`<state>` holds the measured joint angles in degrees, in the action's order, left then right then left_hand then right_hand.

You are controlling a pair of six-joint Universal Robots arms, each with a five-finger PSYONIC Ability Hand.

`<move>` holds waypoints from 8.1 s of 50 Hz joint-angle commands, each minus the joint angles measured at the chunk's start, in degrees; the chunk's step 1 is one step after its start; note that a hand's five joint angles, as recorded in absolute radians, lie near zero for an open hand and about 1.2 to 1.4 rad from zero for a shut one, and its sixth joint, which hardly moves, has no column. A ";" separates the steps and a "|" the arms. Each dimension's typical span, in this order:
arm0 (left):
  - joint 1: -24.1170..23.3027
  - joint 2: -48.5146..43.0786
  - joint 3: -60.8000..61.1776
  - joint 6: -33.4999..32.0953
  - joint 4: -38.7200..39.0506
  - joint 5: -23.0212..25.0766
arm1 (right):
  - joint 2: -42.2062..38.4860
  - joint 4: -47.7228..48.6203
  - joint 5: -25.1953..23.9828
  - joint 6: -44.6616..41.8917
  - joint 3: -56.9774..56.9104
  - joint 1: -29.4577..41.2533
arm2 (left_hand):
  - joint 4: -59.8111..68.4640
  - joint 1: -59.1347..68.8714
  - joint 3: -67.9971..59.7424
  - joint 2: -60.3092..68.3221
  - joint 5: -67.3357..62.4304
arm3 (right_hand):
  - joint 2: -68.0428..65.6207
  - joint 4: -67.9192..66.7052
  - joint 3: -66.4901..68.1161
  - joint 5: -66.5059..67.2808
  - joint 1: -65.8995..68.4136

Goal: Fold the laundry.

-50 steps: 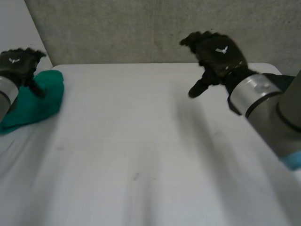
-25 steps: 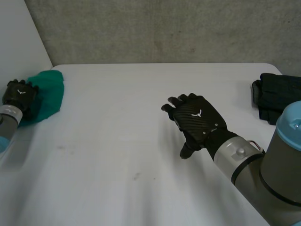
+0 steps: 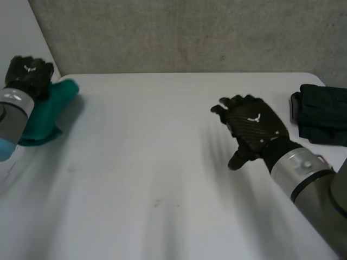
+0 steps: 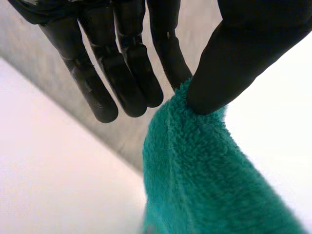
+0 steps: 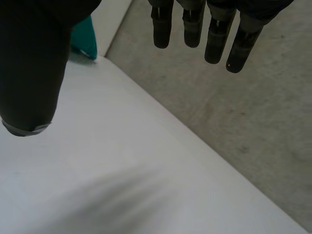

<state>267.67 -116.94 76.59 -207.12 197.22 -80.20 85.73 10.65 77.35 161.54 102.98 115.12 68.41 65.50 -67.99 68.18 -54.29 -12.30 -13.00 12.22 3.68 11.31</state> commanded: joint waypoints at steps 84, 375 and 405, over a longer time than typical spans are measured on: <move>-23.86 21.83 10.95 5.23 -17.13 -8.65 | -27.98 -19.42 -6.67 -2.46 -33.00 -2.26 | 11.59 14.50 -12.01 11.82 -15.71 | 2.30 3.00 -2.22 -3.68 -1.31; -25.71 6.11 18.94 4.09 -2.37 -19.73 | -16.65 -7.64 0.18 -10.89 -7.53 -21.07 | 11.59 14.50 -12.01 11.82 -15.71 | -20.27 -19.57 20.35 18.89 21.26; -25.53 6.73 20.09 4.44 -2.46 -19.64 | -11.57 -13.63 3.51 2.64 -4.02 -12.64 | 11.59 14.50 -12.01 11.82 -15.71 | 2.30 3.00 -2.22 -3.68 -1.31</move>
<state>241.91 -110.29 96.26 -202.76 194.76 -99.93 72.59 -2.18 78.44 163.68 98.19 100.25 68.64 66.99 -68.03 68.21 -52.93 -12.30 -13.03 12.12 3.85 11.41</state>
